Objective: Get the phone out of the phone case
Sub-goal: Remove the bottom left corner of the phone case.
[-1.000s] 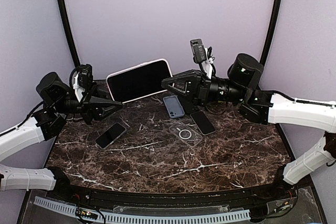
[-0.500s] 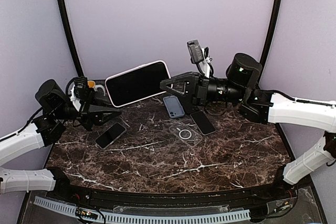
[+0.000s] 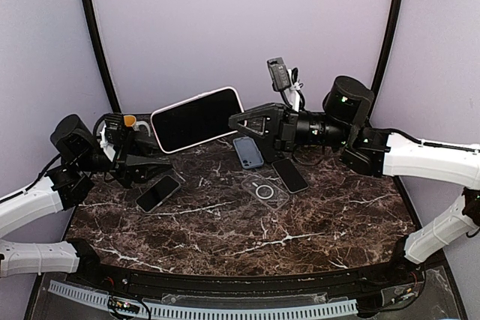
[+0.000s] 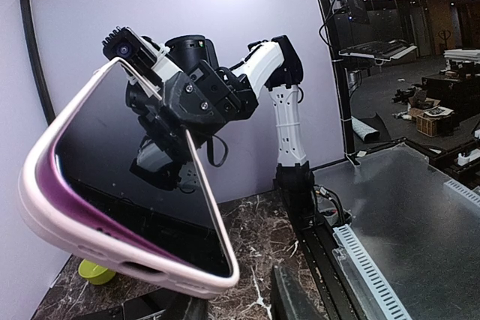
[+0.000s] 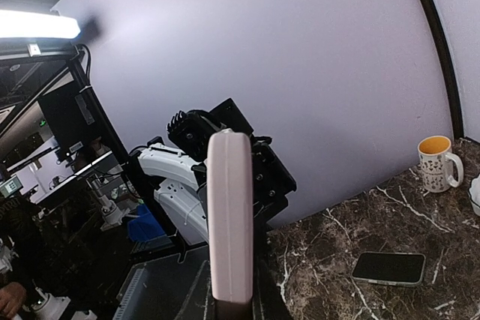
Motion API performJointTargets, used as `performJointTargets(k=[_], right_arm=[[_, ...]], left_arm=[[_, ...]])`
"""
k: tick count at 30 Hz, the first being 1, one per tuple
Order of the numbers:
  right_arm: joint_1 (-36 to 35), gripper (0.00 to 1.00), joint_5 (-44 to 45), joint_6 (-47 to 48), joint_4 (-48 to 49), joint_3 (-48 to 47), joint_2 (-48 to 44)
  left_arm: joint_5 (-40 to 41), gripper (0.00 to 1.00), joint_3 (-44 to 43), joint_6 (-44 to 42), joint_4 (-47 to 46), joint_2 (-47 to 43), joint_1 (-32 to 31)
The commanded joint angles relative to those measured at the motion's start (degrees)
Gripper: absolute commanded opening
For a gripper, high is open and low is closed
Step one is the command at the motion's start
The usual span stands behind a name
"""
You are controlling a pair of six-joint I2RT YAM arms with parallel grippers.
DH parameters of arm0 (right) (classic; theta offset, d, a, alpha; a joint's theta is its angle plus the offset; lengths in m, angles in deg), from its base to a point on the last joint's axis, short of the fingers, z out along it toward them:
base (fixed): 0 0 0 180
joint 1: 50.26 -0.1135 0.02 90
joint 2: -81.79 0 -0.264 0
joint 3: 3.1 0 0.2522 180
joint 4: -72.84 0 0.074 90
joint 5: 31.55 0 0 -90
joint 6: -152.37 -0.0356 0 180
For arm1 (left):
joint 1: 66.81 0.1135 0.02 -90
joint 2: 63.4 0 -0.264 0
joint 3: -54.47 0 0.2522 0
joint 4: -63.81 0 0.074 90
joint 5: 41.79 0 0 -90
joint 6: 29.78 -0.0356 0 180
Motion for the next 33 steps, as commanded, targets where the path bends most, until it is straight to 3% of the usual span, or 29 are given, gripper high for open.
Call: performJointTargets(k=[1, 13, 19, 23, 33], right_arm=[[-0.07, 0.0, -0.22, 1.42, 5.21, -0.76, -1.54], [-0.48, 0.0, -2.21, 5.24, 7.05, 0.94, -3.07], [-0.4, 0.0, -3.44, 4.84, 9.02, 1.82, -3.33], [-0.42, 0.0, -2.77, 4.74, 6.97, 0.54, -2.98], [-0.42, 0.0, -4.17, -5.07, 6.17, -0.21, -0.58]], left_arm=[[-0.67, 0.3, 0.0, 1.39, -2.94, -0.52, 0.25], [0.84, 0.25, -0.14, 3.74, -3.49, 0.52, 0.23], [0.35, 0.15, -0.07, 2.96, -3.44, 0.67, 0.2], [-0.37, 0.14, 0.49, 2.68, -3.61, 0.54, 0.24], [-1.77, 0.13, 1.68, -5.42, -1.21, -1.81, -0.13]])
